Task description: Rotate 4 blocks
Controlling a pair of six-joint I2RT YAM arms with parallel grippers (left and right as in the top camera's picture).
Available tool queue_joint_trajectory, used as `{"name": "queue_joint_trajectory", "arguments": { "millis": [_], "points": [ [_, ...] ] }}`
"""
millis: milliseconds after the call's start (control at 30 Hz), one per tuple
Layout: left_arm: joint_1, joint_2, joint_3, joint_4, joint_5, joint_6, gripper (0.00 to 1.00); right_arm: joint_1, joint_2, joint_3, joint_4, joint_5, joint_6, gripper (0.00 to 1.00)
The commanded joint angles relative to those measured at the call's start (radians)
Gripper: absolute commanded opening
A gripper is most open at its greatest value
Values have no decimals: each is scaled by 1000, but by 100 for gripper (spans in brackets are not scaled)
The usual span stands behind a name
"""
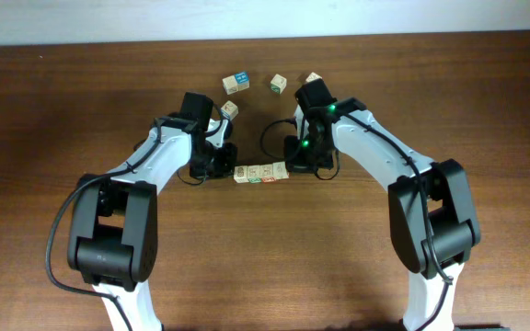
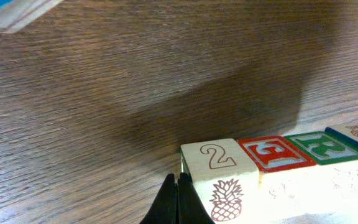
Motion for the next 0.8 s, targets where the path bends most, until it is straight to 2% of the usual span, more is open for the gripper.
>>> {"name": "queue_joint_trajectory", "arguments": {
  "millis": [0, 767],
  "points": [
    [-14, 13, 10, 3, 59, 20, 0, 51, -31, 30, 0, -55, -13, 4],
    [-15, 13, 10, 3, 59, 20, 0, 120, -66, 75, 13, -25, -11, 4]
  ]
}}
